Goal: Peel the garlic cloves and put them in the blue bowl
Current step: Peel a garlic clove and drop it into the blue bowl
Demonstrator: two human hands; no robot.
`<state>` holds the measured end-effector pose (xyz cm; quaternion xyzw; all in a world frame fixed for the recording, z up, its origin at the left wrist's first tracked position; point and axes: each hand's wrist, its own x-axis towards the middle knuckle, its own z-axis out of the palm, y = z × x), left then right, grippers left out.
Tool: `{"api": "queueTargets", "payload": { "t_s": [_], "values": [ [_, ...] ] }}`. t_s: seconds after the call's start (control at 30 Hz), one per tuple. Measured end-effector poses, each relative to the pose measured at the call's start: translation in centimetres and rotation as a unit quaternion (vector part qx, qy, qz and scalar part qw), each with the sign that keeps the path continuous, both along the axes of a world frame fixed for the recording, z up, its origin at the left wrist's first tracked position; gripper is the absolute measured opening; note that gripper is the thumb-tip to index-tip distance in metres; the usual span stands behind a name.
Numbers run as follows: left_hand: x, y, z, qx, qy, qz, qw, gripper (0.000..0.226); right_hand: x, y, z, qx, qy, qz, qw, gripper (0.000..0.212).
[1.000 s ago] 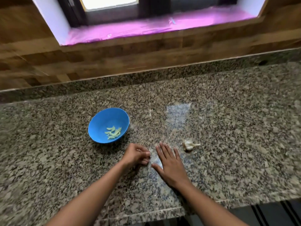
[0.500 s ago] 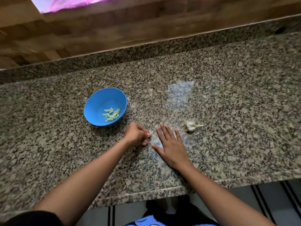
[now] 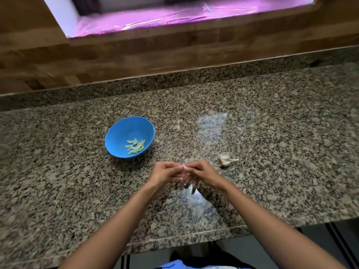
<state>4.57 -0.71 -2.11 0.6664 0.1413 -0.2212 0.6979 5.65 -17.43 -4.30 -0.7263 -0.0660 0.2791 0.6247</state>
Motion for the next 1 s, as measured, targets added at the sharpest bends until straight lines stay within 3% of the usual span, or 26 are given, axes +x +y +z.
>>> {"api": "queueTargets", "payload": {
  "t_s": [0.13, 0.27, 0.33, 0.37, 0.47, 0.5, 0.53, 0.57, 0.63, 0.7, 0.77, 0.83, 0.9, 0.93, 1.0],
  "values": [
    [-0.3, -0.1, -0.4, 0.120, -0.123, -0.034, 0.985, 0.010, -0.2, 0.3, 0.4, 0.021, 0.009, -0.026, 0.999, 0.020],
    [-0.5, -0.2, -0.5, 0.084, -0.146, -0.020, 0.986, 0.011, -0.3, 0.3, 0.7, 0.033, 0.001, -0.020, 0.999, 0.022],
    [-0.6, -0.2, -0.4, 0.139, -0.189, -0.051, 0.971, 0.016, -0.3, 0.4, 0.8, 0.005, -0.011, -0.031, 0.999, 0.019],
    [-0.6, 0.0, -0.6, 0.227, -0.251, -0.091, 0.936, 0.018, -0.3, 0.4, 0.9, -0.014, -0.020, -0.035, 0.999, 0.017],
    [-0.7, 1.2, -1.6, 0.437, -0.451, -0.243, 0.739, 0.028, -0.3, 0.0, 1.3, -0.084, -0.033, 0.011, 0.996, 0.017],
    [-0.6, 1.6, -2.1, 0.460, -0.470, -0.268, 0.704, 0.030, -0.4, -0.1, 1.6, -0.093, -0.032, 0.039, 0.994, 0.018],
    [-0.7, 1.6, -2.2, 0.466, -0.471, -0.277, 0.696, 0.030, -0.5, -0.1, 1.9, -0.095, -0.032, 0.060, 0.993, 0.019],
    [-0.9, 1.3, -2.0, 0.458, -0.445, -0.275, 0.719, 0.031, -0.7, -0.2, 2.2, -0.099, -0.038, 0.070, 0.992, 0.020],
    [-1.3, 0.4, -1.3, 0.398, -0.330, -0.253, 0.818, 0.034, -0.9, -0.2, 2.5, -0.135, -0.091, 0.061, 0.985, 0.023],
    [-1.7, -0.4, -0.8, 0.292, -0.193, -0.201, 0.915, 0.033, -1.1, -0.1, 2.2, -0.193, -0.198, 0.056, 0.959, 0.024],
    [-1.8, -0.5, -0.1, 0.164, -0.062, -0.162, 0.971, 0.030, -1.3, -0.2, 1.7, -0.221, -0.289, 0.069, 0.929, 0.031],
    [-1.8, -0.2, 0.3, -0.011, 0.075, -0.114, 0.991, 0.028, -1.2, -0.3, 1.3, -0.236, -0.348, 0.099, 0.902, 0.036],
    [-1.9, 0.2, 0.4, -0.135, 0.161, -0.067, 0.975, 0.028, -0.9, -0.3, 1.3, -0.261, -0.361, 0.134, 0.885, 0.030],
    [-2.0, 0.2, 0.3, -0.127, 0.157, -0.063, 0.977, 0.029, -0.7, -0.3, 1.4, -0.265, -0.336, 0.135, 0.894, 0.027],
    [-2.3, 0.0, -0.3, 0.044, 0.005, -0.098, 0.994, 0.030, -0.8, -0.1, 1.8, -0.165, -0.167, 0.078, 0.969, 0.028]
  ]
}}
